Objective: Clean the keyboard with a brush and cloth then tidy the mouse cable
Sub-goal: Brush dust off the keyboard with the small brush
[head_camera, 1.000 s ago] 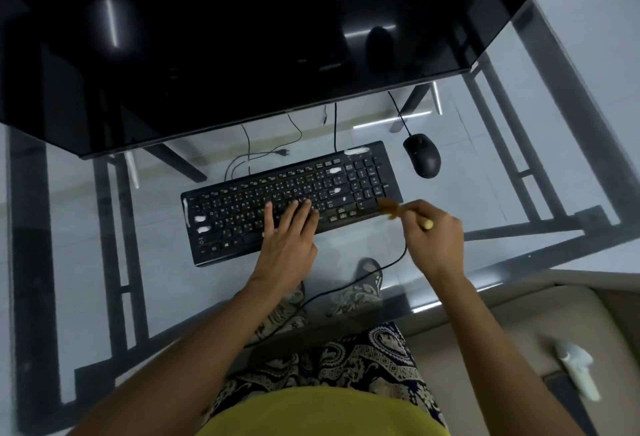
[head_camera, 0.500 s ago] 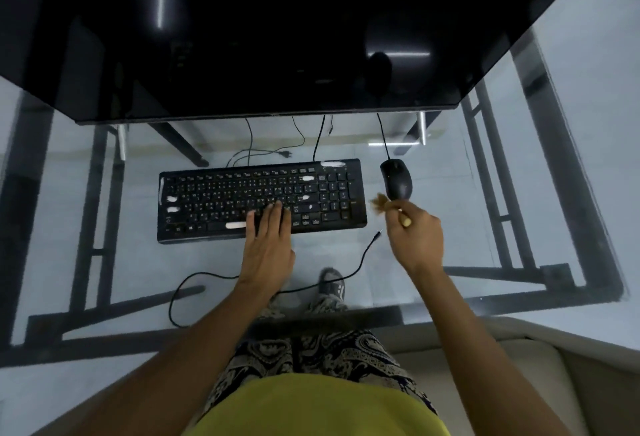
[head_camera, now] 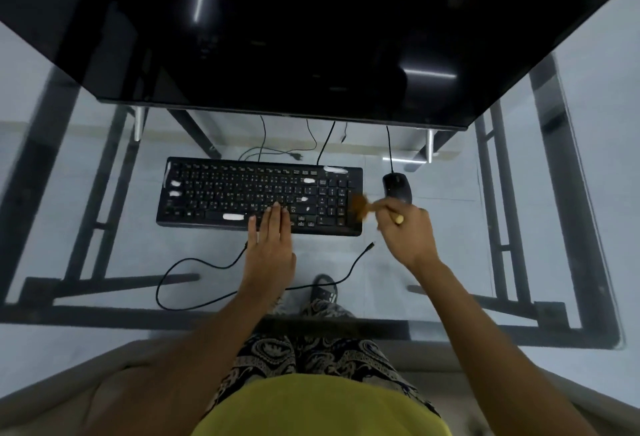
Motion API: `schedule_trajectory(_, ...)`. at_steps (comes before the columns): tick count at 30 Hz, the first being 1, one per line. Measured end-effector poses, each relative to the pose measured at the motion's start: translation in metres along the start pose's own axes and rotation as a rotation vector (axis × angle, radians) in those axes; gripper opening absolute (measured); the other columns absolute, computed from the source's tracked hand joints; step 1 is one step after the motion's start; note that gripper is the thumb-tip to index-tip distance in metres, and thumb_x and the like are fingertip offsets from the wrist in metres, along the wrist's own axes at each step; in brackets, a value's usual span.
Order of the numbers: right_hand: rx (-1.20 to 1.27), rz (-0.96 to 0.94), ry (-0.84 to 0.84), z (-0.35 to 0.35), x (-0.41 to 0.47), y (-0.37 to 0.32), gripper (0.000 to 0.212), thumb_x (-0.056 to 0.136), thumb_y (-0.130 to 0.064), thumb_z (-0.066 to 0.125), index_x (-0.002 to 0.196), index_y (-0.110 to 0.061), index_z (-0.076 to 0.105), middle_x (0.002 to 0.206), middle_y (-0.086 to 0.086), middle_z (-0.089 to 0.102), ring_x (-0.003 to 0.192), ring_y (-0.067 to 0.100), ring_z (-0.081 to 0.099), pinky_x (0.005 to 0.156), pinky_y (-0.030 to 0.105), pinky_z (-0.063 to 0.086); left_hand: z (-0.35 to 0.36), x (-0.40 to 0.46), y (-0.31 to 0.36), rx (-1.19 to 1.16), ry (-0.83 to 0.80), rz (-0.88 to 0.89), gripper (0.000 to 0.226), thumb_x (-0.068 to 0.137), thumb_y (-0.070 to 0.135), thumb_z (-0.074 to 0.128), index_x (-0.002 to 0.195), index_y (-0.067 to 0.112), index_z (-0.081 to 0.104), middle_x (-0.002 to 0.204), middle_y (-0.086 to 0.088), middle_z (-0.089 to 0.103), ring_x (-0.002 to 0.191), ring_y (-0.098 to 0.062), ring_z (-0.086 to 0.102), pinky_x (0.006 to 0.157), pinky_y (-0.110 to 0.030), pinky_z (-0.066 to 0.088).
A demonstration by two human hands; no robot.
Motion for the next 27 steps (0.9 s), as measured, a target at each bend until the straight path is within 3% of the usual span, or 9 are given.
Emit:
schedule_trajectory(2,-0.051,-0.027,0.005,-0.006,0.01,-0.004,0.023,0.09,-0.013,0.053,0.09,-0.017,0.076,0.068,0.003,0.068,0.059,0.021,0.061,0.057,0.031,0.05,0.0,0.0,0.0,-0.001,-0.004,-0.01,0.076,0.085,0.027,0.053,0.147,-0.002,0.02,0.154,-0.022,0.021,0.143,-0.035,0.022,0.116,-0.055,0.015)
schedule_trajectory(5,-0.104,0.044,-0.275,-0.002,0.018,-0.01,0.029,0.085,-0.017,0.05,0.067,-0.01,0.072,0.06,0.005,0.064,0.054,0.018,0.053,0.055,0.032,0.044,0.0,0.0,0.001,0.018,-0.027,0.002,0.075,0.088,0.029,0.048,0.148,-0.001,0.015,0.156,-0.022,0.017,0.144,-0.034,0.019,0.117,-0.055,0.01)
schedule_trajectory(9,-0.059,-0.06,-0.045,-0.012,0.023,-0.016,0.022,0.091,-0.015,0.053,0.089,-0.015,0.075,0.078,-0.003,0.068,0.063,0.013,0.057,0.056,0.019,0.043,-0.002,0.0,-0.003,0.033,0.0,-0.008,0.075,0.085,0.031,0.053,0.147,0.0,0.022,0.153,-0.02,0.027,0.139,-0.034,0.029,0.116,-0.056,0.015)
schedule_trajectory(13,-0.095,0.04,-0.32,-0.001,0.025,-0.015,0.026,0.086,-0.021,0.053,0.073,-0.017,0.075,0.073,-0.004,0.072,0.069,0.017,0.064,0.066,0.035,0.055,-0.004,0.0,-0.005,0.03,0.004,-0.008,0.077,0.088,0.035,0.051,0.149,0.003,0.017,0.155,-0.017,0.022,0.14,-0.031,0.027,0.116,-0.055,0.013)
schedule_trajectory(16,0.056,-0.021,-0.28,0.003,0.019,-0.022,0.027,0.091,-0.015,0.052,0.086,-0.023,0.077,0.09,-0.012,0.075,0.076,0.004,0.065,0.073,0.024,0.054,-0.004,-0.002,-0.004,0.029,-0.001,-0.015,0.077,0.091,0.037,0.045,0.15,0.004,0.008,0.158,-0.016,0.013,0.143,-0.03,0.019,0.118,-0.053,0.007)
schedule_trajectory(19,-0.052,-0.053,-0.109,0.003,0.021,-0.017,0.024,0.093,-0.016,0.052,0.093,-0.023,0.074,0.088,-0.006,0.073,0.072,0.011,0.064,0.064,0.023,0.05,-0.004,-0.006,-0.005,0.033,-0.009,-0.012,0.078,0.09,0.036,0.047,0.15,0.003,0.009,0.157,-0.017,0.015,0.143,-0.031,0.02,0.118,-0.053,0.008)
schedule_trajectory(21,-0.008,0.008,0.085,-0.003,0.026,-0.013,0.023,0.092,-0.014,0.052,0.093,-0.021,0.074,0.086,-0.001,0.072,0.069,0.015,0.063,0.06,0.024,0.049,-0.003,-0.005,-0.007,0.031,0.007,0.001,0.076,0.088,0.035,0.05,0.149,0.003,0.017,0.155,-0.018,0.022,0.14,-0.032,0.027,0.117,-0.053,0.011)
schedule_trajectory(25,0.151,0.021,-0.103,0.013,0.022,-0.017,0.027,0.091,-0.009,0.051,0.095,-0.02,0.075,0.092,-0.003,0.075,0.076,0.011,0.068,0.07,0.025,0.055,-0.003,0.0,-0.013,0.013,0.037,0.028,0.07,0.078,0.03,0.063,0.139,0.002,0.041,0.141,-0.019,0.044,0.128,-0.033,0.044,0.113,-0.055,0.024)
schedule_trajectory(27,0.1,0.036,0.077,0.009,0.024,-0.015,0.026,0.092,-0.011,0.05,0.097,-0.021,0.074,0.086,0.002,0.073,0.071,0.019,0.066,0.063,0.026,0.052,-0.005,0.001,-0.015,-0.013,0.061,0.04,0.068,0.074,0.026,0.067,0.134,0.002,0.047,0.135,-0.02,0.049,0.124,-0.034,0.048,0.111,-0.056,0.028)
Point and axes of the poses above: each hand's wrist, its own x-axis towards the middle knuckle, its own z-axis out of the palm, y = z × x, the point moved 3 cm from there along x, towards the middle knuckle
